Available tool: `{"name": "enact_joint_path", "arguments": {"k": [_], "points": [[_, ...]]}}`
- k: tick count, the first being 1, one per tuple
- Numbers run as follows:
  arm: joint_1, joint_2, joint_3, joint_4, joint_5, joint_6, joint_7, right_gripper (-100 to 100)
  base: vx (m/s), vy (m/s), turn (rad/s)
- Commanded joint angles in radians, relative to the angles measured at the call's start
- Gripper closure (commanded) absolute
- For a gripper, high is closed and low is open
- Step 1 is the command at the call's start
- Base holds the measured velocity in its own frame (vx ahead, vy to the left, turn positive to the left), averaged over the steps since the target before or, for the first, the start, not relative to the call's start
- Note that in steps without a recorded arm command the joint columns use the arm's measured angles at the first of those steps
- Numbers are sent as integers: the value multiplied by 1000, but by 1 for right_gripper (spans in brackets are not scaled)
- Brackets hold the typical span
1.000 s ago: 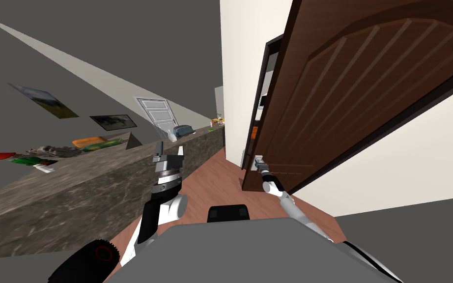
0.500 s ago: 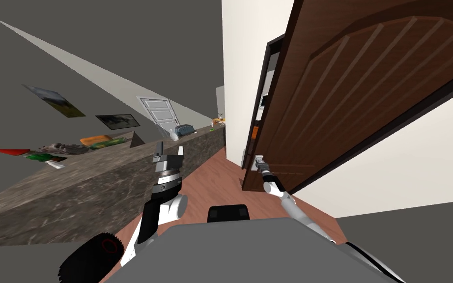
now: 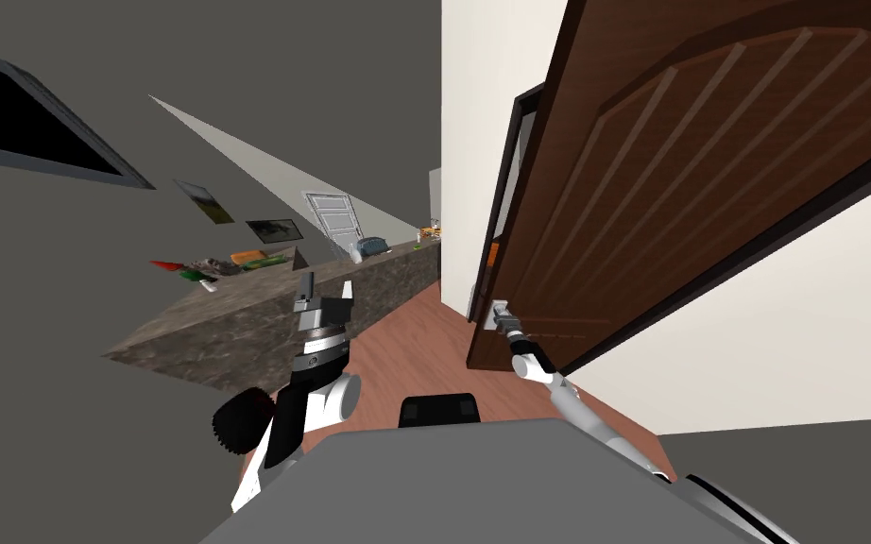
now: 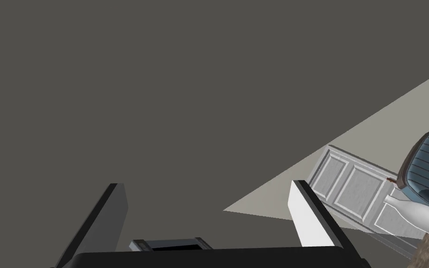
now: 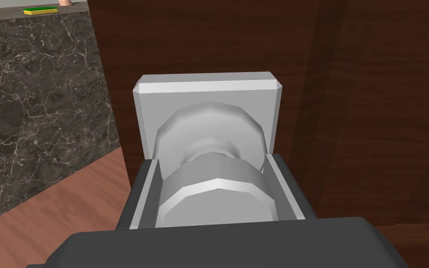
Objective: Pull the door open
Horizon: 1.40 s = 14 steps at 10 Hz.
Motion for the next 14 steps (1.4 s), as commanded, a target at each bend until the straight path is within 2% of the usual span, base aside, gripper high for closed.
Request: {"name": "enact_joint_path", "arguments": {"k": [1,5,6,7,9,14], "points": [[11,-24,22,-12,-2,-12,-28,100,-235,-88,215],[35,-75,58,-29,-8,-34,-79,100,-209,-87,172],[31,-68,52,-24,-8,-29,-71,100,-83,-29,37],[39,-85,71,-30,-6,-39,-88,100,-163,-28,100],[44,-100,85,-35,-5,-48,-101,100,-169,-69,104],[63,-158,139,-58,1,-84,-153,100,-203,-82,126]]}}
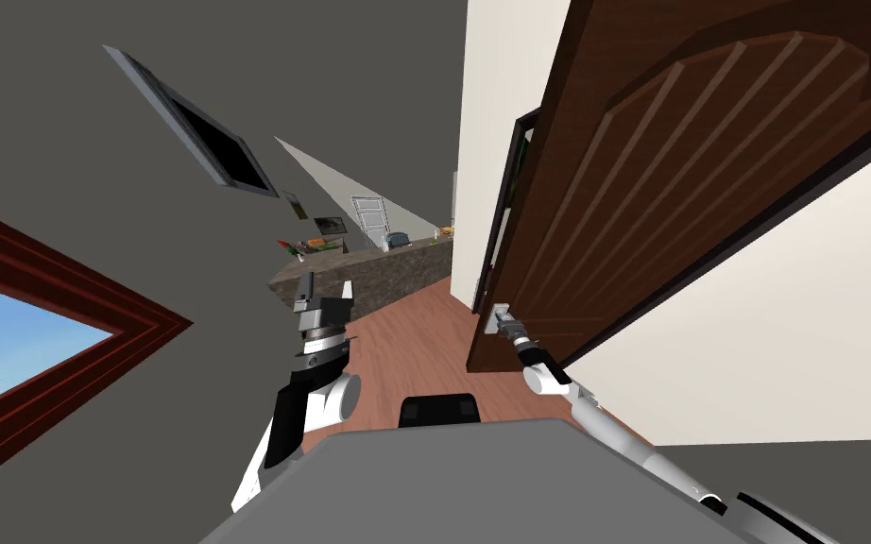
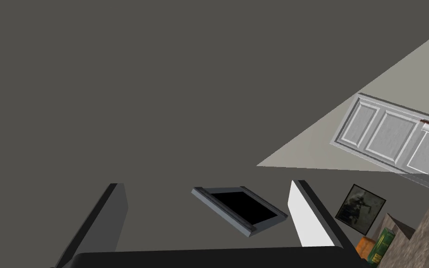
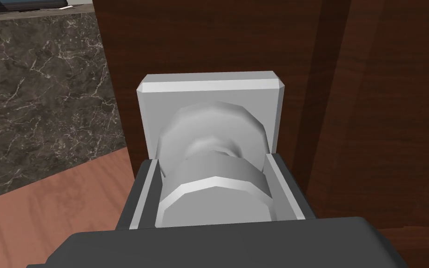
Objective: Pull the door open
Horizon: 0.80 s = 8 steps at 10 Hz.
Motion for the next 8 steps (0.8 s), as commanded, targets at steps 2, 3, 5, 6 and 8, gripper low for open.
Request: {"name": "enact_joint_path", "arguments": {"k": [2,3,5,6,8], "points": [[7,-24,25,-11,2,-16,-25,100,-177,-85,95],[10,-32,33,-14,3,-21,-32,100,-148,-63,81],[35,-62,57,-27,14,-50,-54,100,-73,-23,33],[46,-78,68,-34,19,-66,-66,100,-110,-40,34],[72,-114,94,-52,30,-102,-92,100,-105,-33,17]]}}
